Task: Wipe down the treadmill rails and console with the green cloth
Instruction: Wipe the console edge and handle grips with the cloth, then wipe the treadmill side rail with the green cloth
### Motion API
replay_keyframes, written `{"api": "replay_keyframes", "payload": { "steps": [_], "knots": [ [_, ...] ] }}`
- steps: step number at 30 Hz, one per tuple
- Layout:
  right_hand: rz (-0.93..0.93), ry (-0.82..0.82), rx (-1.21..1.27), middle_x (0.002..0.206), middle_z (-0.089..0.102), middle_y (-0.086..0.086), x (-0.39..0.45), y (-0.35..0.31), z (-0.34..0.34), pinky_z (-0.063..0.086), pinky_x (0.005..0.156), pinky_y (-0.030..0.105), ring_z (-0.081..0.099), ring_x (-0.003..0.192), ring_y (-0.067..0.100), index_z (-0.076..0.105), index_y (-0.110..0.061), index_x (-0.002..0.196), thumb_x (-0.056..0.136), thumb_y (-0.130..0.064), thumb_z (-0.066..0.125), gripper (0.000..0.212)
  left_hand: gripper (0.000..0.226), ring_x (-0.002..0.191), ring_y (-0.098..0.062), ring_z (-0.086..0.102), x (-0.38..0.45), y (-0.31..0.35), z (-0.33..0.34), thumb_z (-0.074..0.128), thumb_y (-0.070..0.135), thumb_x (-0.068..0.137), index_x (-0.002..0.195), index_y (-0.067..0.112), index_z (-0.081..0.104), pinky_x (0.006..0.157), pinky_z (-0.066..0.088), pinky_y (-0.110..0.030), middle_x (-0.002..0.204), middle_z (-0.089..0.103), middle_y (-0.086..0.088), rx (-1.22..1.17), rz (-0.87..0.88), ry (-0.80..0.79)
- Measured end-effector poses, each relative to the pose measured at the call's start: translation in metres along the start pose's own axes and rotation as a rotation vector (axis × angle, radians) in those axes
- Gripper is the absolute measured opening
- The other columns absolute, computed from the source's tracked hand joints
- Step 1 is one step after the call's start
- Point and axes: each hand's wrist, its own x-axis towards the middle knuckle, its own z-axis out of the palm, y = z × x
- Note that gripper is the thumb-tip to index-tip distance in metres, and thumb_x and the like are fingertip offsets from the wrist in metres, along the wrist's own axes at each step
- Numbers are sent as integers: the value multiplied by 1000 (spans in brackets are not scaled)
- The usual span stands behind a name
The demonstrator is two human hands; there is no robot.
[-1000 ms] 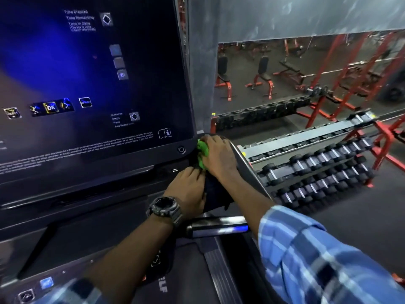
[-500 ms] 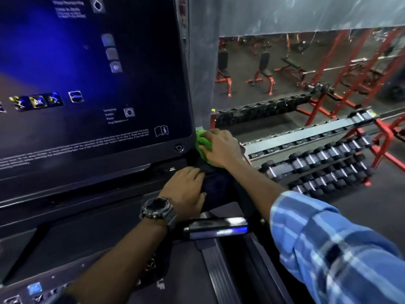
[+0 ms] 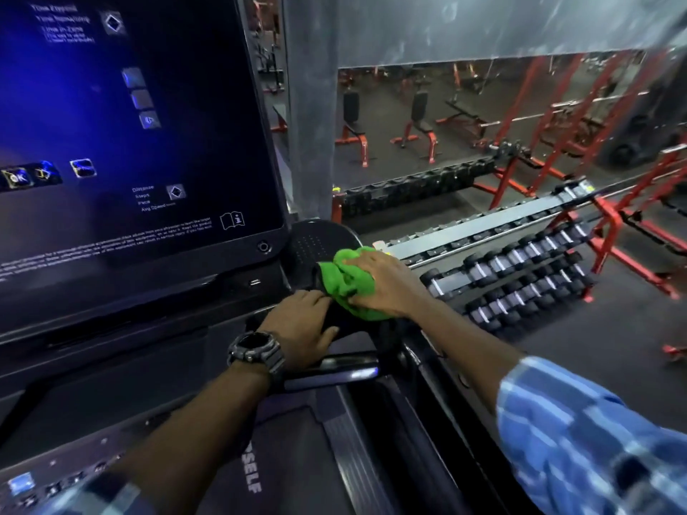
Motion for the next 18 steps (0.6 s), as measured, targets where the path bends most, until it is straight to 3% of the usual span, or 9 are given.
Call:
{"api": "replay_keyframes", "payload": {
  "steps": [2, 6, 12, 15, 18],
  "knots": [
    [70, 1, 118, 137, 54, 3, -30, 12, -4, 39, 109, 35, 47, 131, 20, 52, -36, 137, 70, -46, 78, 73, 47, 113, -27, 51, -2, 16, 3, 46, 46, 88, 120, 12, 53, 96, 43, -38, 121, 56, -8, -50, 1, -84],
    [306, 107, 115, 131, 54, 6, -32, -2, 2, 49, 97, 41, 58, 116, 31, 46, -43, 136, 78, -57, 68, 64, 36, 104, -32, 56, -10, 60, 18, 44, 38, 93, 114, 11, 55, 85, 44, -36, 113, 60, -13, -90, 127, -263],
    [140, 53, 72, 140, 53, -4, -110, 2, -3, 46, 103, 41, 53, 126, 20, 50, -41, 135, 75, -41, 76, 66, 26, 104, -32, 60, -15, 67, 24, 50, 28, 89, 112, 17, 56, 79, 47, -36, 113, 63, -8, 35, 92, -216],
    [326, 131, 190, 125, 65, 3, -137, 9, -4, 50, 94, 37, 61, 113, 25, 52, -38, 132, 75, -48, 76, 62, 22, 105, -33, 59, -21, 72, 28, 49, 23, 88, 107, 14, 57, 80, 46, -37, 114, 63, -10, 18, 41, -165],
    [530, 196, 66, 122, 62, 7, -128, -13, 2, 52, 90, 44, 63, 107, 34, 43, -41, 132, 78, -63, 63, 61, 24, 104, -33, 60, -22, 74, 27, 50, 24, 86, 108, 16, 57, 79, 47, -37, 113, 64, -10, 10, 24, -155]
  ]
}}
